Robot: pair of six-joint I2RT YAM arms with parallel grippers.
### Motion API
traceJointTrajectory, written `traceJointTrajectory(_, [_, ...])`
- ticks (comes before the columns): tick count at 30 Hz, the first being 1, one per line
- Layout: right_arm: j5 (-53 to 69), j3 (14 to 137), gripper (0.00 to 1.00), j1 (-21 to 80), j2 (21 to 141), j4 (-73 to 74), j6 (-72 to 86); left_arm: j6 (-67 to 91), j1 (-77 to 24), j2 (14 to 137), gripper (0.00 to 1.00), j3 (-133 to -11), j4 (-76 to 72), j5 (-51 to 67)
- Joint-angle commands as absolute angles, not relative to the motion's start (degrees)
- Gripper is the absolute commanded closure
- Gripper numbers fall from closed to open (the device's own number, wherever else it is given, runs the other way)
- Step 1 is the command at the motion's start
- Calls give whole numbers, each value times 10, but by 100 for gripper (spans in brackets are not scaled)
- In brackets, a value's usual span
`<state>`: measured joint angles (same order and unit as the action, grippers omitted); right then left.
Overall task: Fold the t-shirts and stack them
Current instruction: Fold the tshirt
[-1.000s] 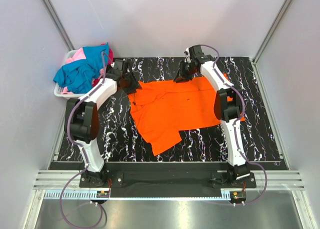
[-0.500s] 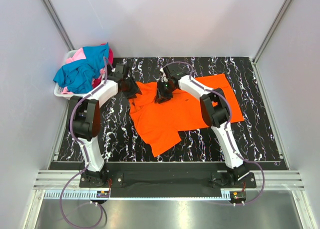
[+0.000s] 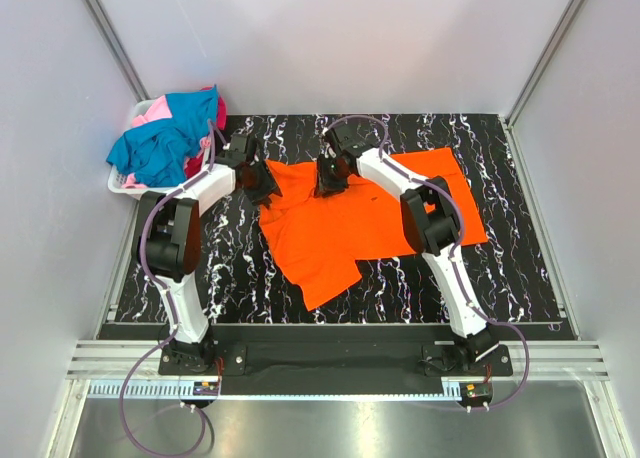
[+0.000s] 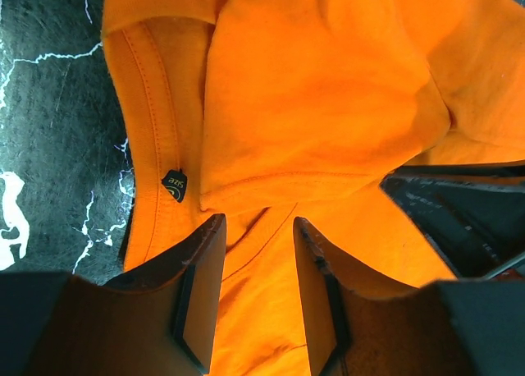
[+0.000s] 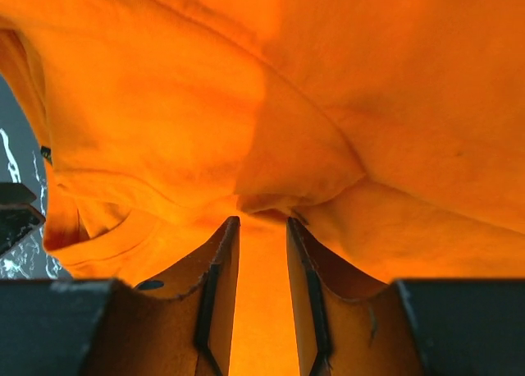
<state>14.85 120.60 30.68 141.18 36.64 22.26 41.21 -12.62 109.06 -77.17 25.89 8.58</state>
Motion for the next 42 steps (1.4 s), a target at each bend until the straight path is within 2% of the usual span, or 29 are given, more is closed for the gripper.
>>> traceJointTrajectory(1, [119, 1246, 64, 304, 1390, 376, 204, 403, -122, 1062, 57, -772, 236, 77])
traceJointTrajectory(13, [119, 1314, 64, 305, 1437, 407, 196, 402, -119, 1069, 58, -777, 235, 74])
traceJointTrajectory(26, [104, 1260, 64, 307, 1398, 410, 203, 405, -117, 1073, 58, -775, 236, 78])
traceJointTrajectory(42, [138, 1311, 64, 308, 1449, 410, 209, 403, -116, 1061, 58, -766, 236, 72])
